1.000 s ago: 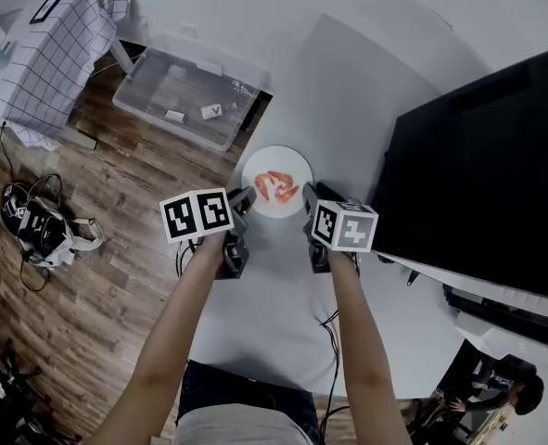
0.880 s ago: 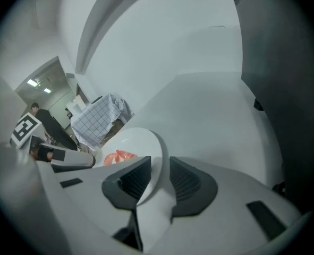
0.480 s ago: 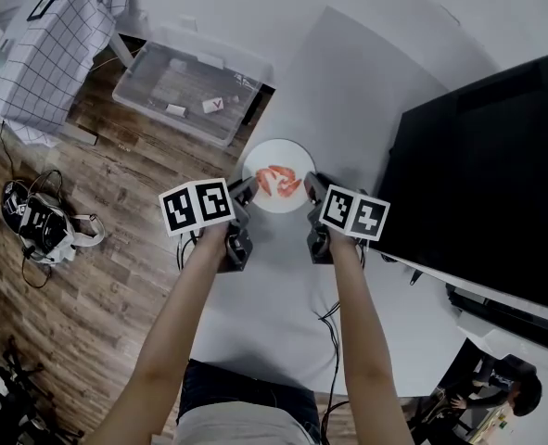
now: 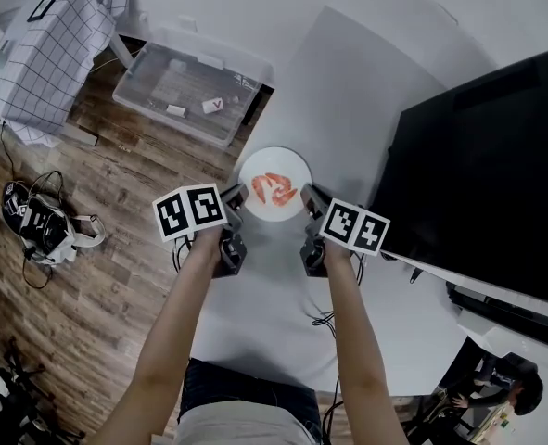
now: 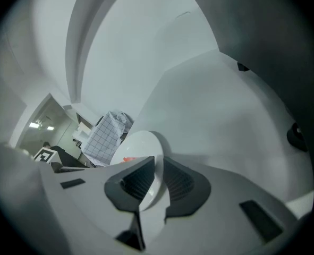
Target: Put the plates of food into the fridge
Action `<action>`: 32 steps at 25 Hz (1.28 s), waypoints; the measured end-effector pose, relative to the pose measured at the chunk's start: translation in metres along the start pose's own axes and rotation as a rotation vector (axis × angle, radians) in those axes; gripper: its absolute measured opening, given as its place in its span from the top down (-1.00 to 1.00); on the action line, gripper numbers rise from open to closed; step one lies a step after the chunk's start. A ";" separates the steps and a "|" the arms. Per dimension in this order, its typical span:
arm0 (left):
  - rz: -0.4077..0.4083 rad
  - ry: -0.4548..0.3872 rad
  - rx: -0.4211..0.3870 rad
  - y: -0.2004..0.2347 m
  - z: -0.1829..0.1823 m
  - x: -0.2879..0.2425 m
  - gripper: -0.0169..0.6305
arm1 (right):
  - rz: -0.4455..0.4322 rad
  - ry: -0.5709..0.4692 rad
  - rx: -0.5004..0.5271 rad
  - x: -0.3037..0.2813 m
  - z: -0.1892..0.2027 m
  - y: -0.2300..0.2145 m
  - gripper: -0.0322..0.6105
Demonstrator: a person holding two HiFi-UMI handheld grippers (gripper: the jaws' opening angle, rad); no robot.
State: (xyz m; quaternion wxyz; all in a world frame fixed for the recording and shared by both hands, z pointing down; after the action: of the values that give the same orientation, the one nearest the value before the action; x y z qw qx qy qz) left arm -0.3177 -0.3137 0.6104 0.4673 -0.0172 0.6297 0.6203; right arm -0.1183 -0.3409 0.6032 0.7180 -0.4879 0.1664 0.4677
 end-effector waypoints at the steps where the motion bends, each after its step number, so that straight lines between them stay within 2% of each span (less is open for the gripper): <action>1: -0.001 0.001 -0.005 0.001 0.002 0.002 0.83 | -0.001 -0.003 -0.011 0.002 0.004 0.001 0.71; 9: 0.027 0.032 -0.007 -0.001 0.017 0.032 0.84 | -0.050 -0.057 -0.128 0.031 0.031 0.014 0.74; 20: 0.124 0.074 0.016 -0.021 0.060 0.079 0.85 | -0.118 -0.176 -0.262 0.106 0.069 0.030 0.77; 26: 0.165 0.110 -0.025 -0.039 0.078 0.094 0.85 | -0.133 -0.252 -0.329 0.144 0.090 0.032 0.78; 32: 0.207 0.134 -0.056 -0.069 0.111 0.107 0.86 | -0.140 -0.293 -0.357 0.189 0.105 0.020 0.78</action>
State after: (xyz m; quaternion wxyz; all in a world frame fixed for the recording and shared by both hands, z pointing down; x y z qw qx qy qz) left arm -0.2733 -0.1812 0.5156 0.3571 -0.0065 0.6403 0.6800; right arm -0.0617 -0.1530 0.5099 0.6676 -0.5444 -0.0590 0.5044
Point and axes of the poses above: the fingertips, and each gripper's own axes: x backward along the fingers, y to its left, z out of its underside, the point moved 5 cm from there along x, backward along the fingers, and after that the axes turned 1 degree about y, right-handed, at the moved point
